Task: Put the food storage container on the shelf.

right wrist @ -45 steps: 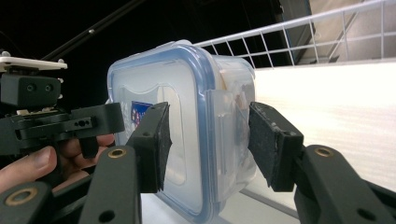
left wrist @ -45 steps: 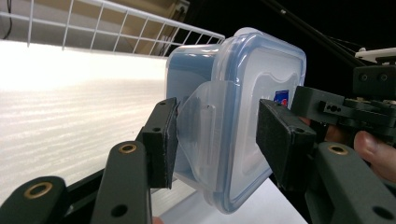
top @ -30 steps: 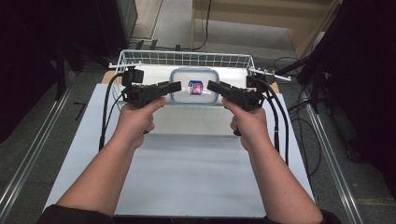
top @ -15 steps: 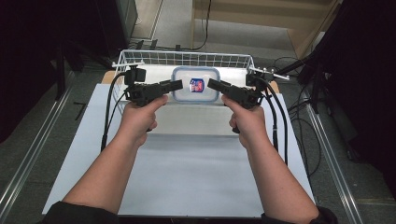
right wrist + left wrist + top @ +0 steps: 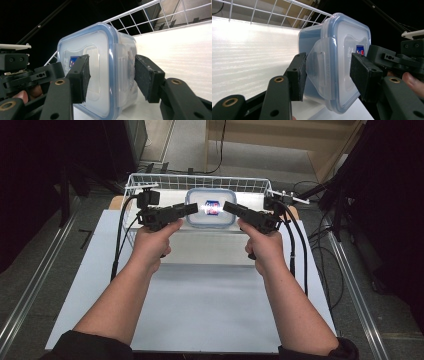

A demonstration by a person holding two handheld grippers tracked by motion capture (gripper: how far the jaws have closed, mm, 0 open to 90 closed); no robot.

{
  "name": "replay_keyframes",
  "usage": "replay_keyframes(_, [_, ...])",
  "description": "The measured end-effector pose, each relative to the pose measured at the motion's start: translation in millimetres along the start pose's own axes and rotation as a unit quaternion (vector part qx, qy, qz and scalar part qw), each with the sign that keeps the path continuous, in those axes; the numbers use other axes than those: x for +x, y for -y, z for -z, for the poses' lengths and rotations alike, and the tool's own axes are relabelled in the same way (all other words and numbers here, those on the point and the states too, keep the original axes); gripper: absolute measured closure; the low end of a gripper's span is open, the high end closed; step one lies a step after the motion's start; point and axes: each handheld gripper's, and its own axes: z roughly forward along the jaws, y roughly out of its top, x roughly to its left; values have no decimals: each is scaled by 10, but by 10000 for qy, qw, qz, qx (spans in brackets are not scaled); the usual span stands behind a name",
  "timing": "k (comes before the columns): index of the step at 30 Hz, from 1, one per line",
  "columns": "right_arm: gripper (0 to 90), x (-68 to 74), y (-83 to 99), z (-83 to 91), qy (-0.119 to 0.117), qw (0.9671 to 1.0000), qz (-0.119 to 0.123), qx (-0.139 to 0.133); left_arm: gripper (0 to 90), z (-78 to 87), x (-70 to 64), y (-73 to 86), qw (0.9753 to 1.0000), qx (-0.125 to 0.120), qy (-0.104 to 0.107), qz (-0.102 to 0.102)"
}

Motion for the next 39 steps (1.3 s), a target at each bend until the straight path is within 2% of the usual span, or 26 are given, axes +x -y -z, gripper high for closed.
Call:
replay_keyframes(5, [479, -32, -14, -14, -15, 10000, -68, -29, 479, -30, -7, -28, 10000, 26, -38, -30])
replay_keyframes(26, [447, -73, -56, -82, 68, 10000, -52, -40, 445, -119, 8, -60, 9999, 37, -118, 15])
replay_keyframes(35, [388, -79, -64, -102, 138, 9999, 73, -73, 414, -135, 22, -63, 9998, 49, -197, 32])
replay_keyframes(37, [368, -75, -67, -99, 141, 9998, 143, -54, 400, -119, 20, -66, 9995, -2, -305, -19])
replay_keyframes(39, [343, -68, -73, -82, 209, 9994, 235, -109, 394, -94, 19, -75, 9996, -36, -266, -36])
